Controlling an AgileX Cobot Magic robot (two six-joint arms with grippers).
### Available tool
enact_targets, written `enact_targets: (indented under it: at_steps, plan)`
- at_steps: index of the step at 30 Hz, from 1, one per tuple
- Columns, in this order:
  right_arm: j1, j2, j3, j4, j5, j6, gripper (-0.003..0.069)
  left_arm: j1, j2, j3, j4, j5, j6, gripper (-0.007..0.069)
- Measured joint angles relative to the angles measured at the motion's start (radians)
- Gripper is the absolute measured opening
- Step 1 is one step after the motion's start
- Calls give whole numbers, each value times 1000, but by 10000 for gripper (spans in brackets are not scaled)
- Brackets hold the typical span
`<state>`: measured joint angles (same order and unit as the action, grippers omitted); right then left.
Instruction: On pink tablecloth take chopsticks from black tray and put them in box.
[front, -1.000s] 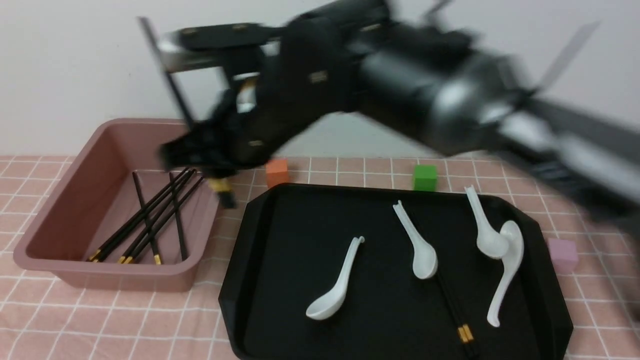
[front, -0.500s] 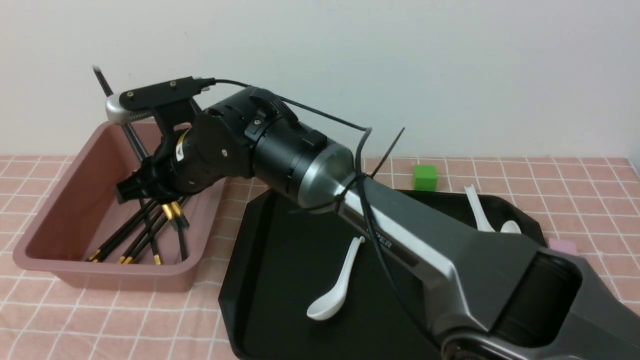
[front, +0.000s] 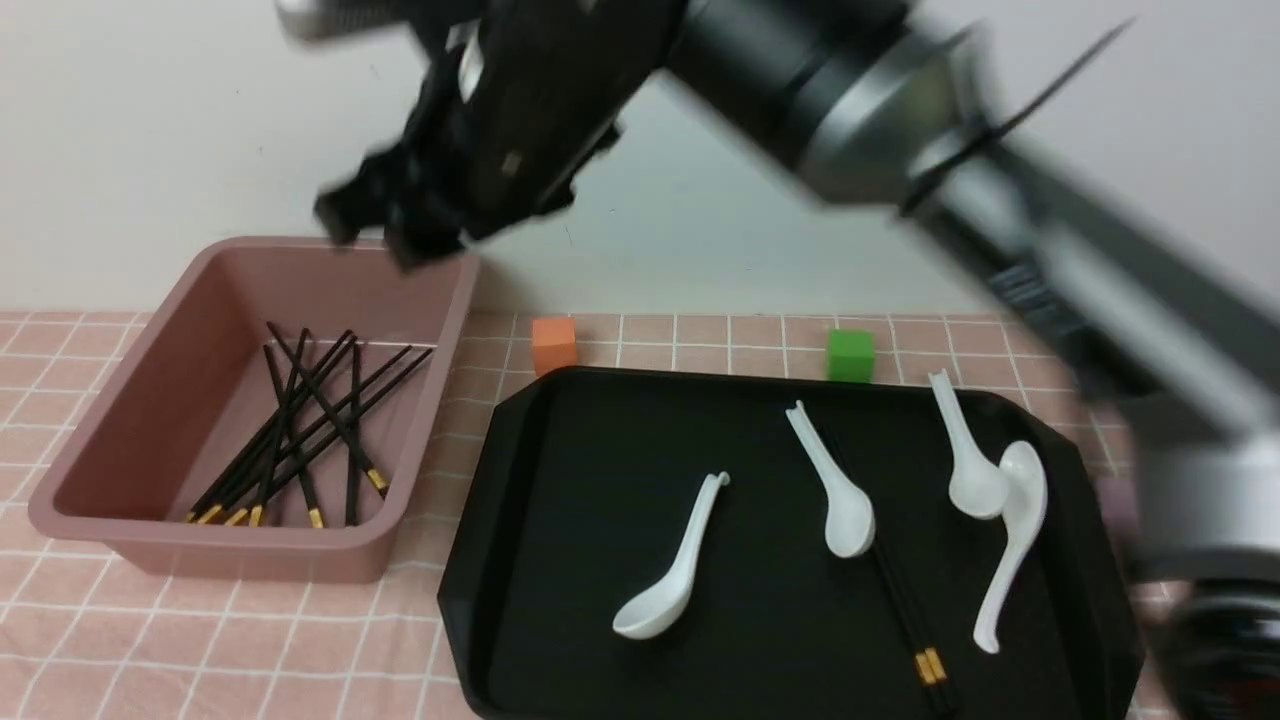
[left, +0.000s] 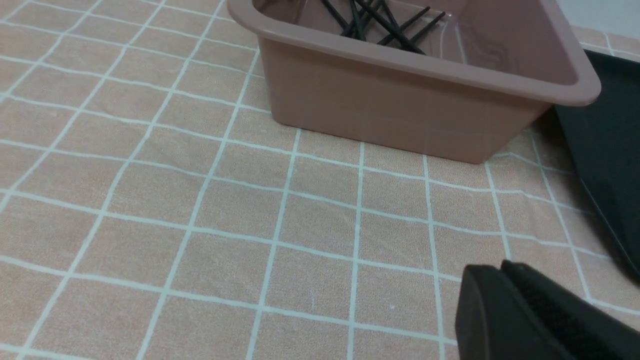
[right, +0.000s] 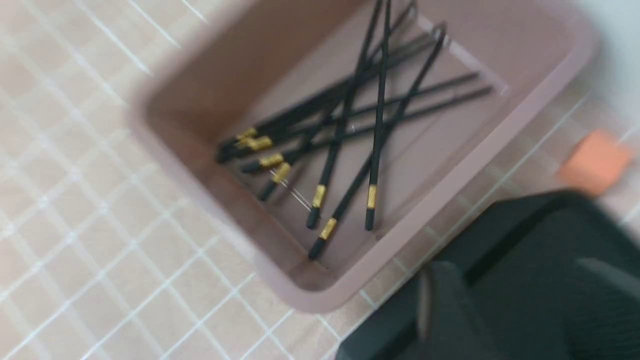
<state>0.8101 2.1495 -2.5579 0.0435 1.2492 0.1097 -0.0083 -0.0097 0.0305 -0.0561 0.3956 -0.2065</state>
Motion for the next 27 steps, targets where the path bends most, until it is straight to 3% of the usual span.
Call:
enact_targets:
  at_steps: [3, 7, 15, 21, 27]
  plan:
    - [0, -141, 73, -14, 3, -25, 136, 0, 0, 0, 0, 0, 0, 36]
    - [0, -317, 264, -44, 8, -27, -1, 0, 0, 0, 0, 0, 0, 36]
    - [0, -681, 773, -73, 19, -25, -15, 0, 0, 0, 0, 0, 0, 36]
    - [0, -824, 879, -74, 19, -27, -14, 0, 0, 0, 0, 0, 0, 36]
    - [-18, -993, 1023, -167, 12, -35, -16, 0, 0, 0, 0, 0, 0, 36]
